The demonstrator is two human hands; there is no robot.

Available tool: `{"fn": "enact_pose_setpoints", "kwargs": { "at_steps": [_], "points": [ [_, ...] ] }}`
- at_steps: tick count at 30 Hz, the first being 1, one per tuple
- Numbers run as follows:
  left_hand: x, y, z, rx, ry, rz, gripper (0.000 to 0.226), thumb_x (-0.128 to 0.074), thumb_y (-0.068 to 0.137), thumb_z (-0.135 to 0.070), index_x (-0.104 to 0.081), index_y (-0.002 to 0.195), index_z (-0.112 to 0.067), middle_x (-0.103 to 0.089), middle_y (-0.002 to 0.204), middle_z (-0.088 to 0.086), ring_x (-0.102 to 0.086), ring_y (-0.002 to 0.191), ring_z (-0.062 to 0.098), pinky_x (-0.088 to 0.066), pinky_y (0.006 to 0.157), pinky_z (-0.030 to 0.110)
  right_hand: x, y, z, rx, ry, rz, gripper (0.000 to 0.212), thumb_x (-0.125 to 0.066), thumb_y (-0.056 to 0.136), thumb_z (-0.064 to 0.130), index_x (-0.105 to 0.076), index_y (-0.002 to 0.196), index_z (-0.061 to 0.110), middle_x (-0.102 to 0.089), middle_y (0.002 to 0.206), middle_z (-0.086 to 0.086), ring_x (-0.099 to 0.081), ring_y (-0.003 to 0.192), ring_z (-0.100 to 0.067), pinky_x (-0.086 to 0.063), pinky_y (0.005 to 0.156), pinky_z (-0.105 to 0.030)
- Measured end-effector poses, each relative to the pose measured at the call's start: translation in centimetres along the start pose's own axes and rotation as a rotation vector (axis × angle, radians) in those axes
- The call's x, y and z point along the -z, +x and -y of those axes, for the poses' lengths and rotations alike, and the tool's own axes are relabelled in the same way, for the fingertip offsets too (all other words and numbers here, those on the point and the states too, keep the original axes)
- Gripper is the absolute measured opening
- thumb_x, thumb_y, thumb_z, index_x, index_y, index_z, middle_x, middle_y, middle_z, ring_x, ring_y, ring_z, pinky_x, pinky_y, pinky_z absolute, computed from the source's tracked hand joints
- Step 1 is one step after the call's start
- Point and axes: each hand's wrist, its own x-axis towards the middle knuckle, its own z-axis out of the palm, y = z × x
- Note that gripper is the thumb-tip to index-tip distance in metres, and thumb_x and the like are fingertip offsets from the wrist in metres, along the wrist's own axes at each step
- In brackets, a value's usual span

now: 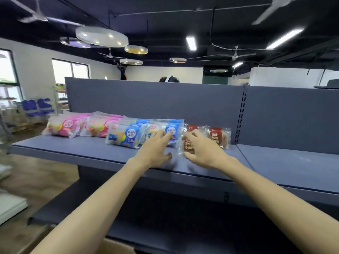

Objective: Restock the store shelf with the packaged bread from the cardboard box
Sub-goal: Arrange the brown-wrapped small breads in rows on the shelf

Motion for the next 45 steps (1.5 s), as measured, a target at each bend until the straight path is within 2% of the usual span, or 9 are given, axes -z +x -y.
{"fn": "enact_pose_setpoints", "kwargs": {
  "at_steps": [7,12,15,17,22,27,32,38,45],
  "points": [
    [6.8,-7.8,9.8,0.119,0.12,0.029,0.046,-0.066,0.083,-0.025,-0.047,0.124,-0.015,-0.048,0.13,0.002,-0.044,0.119,0.024,-0.045,0.091,0.035,-3.2,6.2,12.1,0.137,0.047,0.023,0.047,-0.065,0.086,0.037,-0.044,0.127,0.027,-0.045,0.124,0.002,-0.057,0.102,-0.027,-0.05,0.084,-0.043],
    [11.4,-13.6,15.5,0.203,0.231,0.059,0.046,-0.066,0.085,-0.03,-0.047,0.125,-0.017,-0.05,0.126,0.001,-0.047,0.116,0.022,-0.047,0.088,0.037,-5.7,9.0,20.2,0.209,0.074,0.023,0.043,-0.063,0.087,0.035,-0.046,0.125,0.023,-0.046,0.12,-0.001,-0.057,0.097,-0.027,-0.049,0.076,-0.039],
    [13.4,-17.3,18.1,0.234,0.269,0.091,0.042,-0.064,0.086,-0.03,-0.047,0.123,-0.019,-0.052,0.124,0.001,-0.048,0.115,0.023,-0.047,0.087,0.038,-7.0,10.2,25.1,0.266,0.098,0.026,0.048,-0.064,0.087,0.035,-0.045,0.129,0.023,-0.046,0.125,-0.002,-0.055,0.103,-0.027,-0.048,0.082,-0.04],
    [14.5,-19.6,19.6,0.255,0.3,0.124,0.041,-0.062,0.086,-0.032,-0.046,0.122,-0.02,-0.052,0.119,0.002,-0.05,0.111,0.024,-0.049,0.087,0.041,-7.7,11.0,28.1,0.307,0.096,0.051,0.05,-0.064,0.089,0.036,-0.044,0.132,0.023,-0.045,0.13,-0.002,-0.057,0.098,-0.025,-0.05,0.079,-0.041],
    [16.7,-24.5,22.6,0.315,0.346,0.198,0.048,-0.063,0.085,-0.035,-0.046,0.128,-0.02,-0.053,0.121,0.004,-0.05,0.112,0.024,-0.048,0.089,0.041,-8.6,13.0,33.9,0.371,0.076,0.089,0.052,-0.064,0.092,0.038,-0.042,0.136,0.024,-0.045,0.132,-0.004,-0.058,0.103,-0.027,-0.046,0.075,-0.036],
    [18.2,-28.1,25.0,0.403,0.357,0.258,0.049,-0.062,0.086,-0.035,-0.044,0.13,-0.021,-0.054,0.122,0.005,-0.052,0.112,0.026,-0.049,0.087,0.043,-10.6,13.5,37.4,0.421,0.105,0.144,0.048,-0.063,0.09,0.038,-0.043,0.131,0.023,-0.047,0.123,-0.005,-0.055,0.1,-0.028,-0.051,0.081,-0.043],
    [15.6,-32.9,26.3,0.523,0.263,0.412,0.053,-0.06,0.088,-0.036,-0.041,0.136,-0.022,-0.056,0.13,0.006,-0.056,0.115,0.03,-0.048,0.092,0.044,-15.7,11.4,38.5,0.461,0.166,0.25,0.049,-0.063,0.09,0.034,-0.043,0.133,0.022,-0.047,0.122,-0.006,-0.054,0.102,-0.026,-0.049,0.084,-0.04],
    [7.2,-40.3,27.1,0.653,0.151,0.667,0.05,-0.06,0.088,-0.037,-0.046,0.134,-0.022,-0.053,0.123,0.005,-0.057,0.112,0.028,-0.048,0.087,0.039,-26.7,6.1,38.1,0.521,0.092,0.572,0.05,-0.062,0.091,0.036,-0.039,0.133,0.023,-0.047,0.122,-0.006,-0.05,0.091,-0.021,-0.047,0.07,-0.035],
    [-0.9,-44.2,27.0,0.724,0.052,0.763,0.051,-0.061,0.088,-0.04,-0.048,0.133,-0.02,-0.054,0.125,0.006,-0.055,0.117,0.028,-0.047,0.094,0.04,-35.7,1.8,36.7,0.487,0.134,0.802,0.055,-0.063,0.089,0.041,-0.043,0.136,0.021,-0.049,0.124,-0.008,-0.059,0.106,-0.029,-0.045,0.077,-0.035]
  ]
}}
